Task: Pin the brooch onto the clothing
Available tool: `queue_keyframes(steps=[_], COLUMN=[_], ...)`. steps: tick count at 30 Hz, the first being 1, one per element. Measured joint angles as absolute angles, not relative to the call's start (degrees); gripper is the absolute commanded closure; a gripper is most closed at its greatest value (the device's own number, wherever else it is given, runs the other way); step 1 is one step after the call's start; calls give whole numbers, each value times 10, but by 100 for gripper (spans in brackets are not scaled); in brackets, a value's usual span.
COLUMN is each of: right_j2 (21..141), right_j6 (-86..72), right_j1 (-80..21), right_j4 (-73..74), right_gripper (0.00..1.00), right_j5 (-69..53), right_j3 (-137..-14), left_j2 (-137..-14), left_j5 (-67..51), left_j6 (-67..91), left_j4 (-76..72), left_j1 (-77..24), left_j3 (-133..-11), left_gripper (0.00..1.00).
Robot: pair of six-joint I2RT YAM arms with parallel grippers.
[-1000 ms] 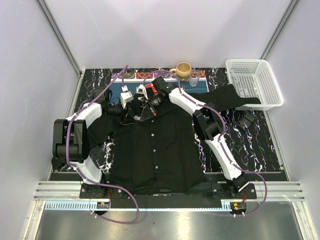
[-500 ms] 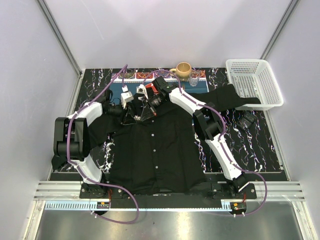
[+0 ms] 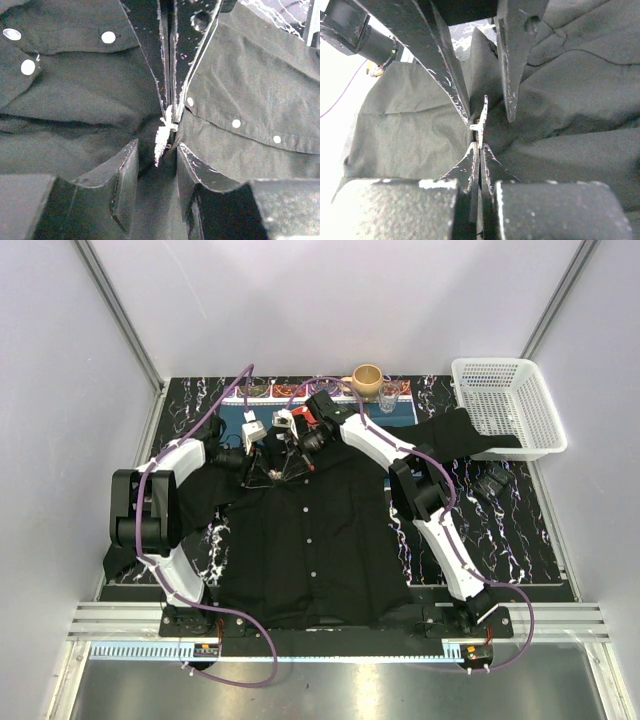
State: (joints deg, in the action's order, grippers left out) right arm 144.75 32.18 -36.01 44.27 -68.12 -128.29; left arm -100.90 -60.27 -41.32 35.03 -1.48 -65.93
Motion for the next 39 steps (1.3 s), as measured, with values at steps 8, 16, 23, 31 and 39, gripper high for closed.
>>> queue_keyframes(steps=[8, 16, 23, 31, 39], right_j2=[1437, 1436, 1434, 1432, 1431], right_j6=[354, 368, 379, 382, 382], right_j1=[-361, -362, -366, -367, -368], right_j4=[444, 445, 449, 449, 449], right_gripper=[100, 100, 100, 100, 100], right_j5=[-681, -681, -679, -671, -670], right_j3=[-1272, -1268, -1262, -1260, -1260], left_j2=[-1033, -1036, -1040, -1043, -1043], left_j5=[-629, -639, -644, -645, -645], left_j6=[-429, -442, -444, -444, -460], left_j4=[387, 410, 411, 418, 429], left_j1=[-9, -6, -6, -6, -6], left_j3=[-678, -687, -698, -701, -701], left_gripper=[59, 52, 56, 58, 59])
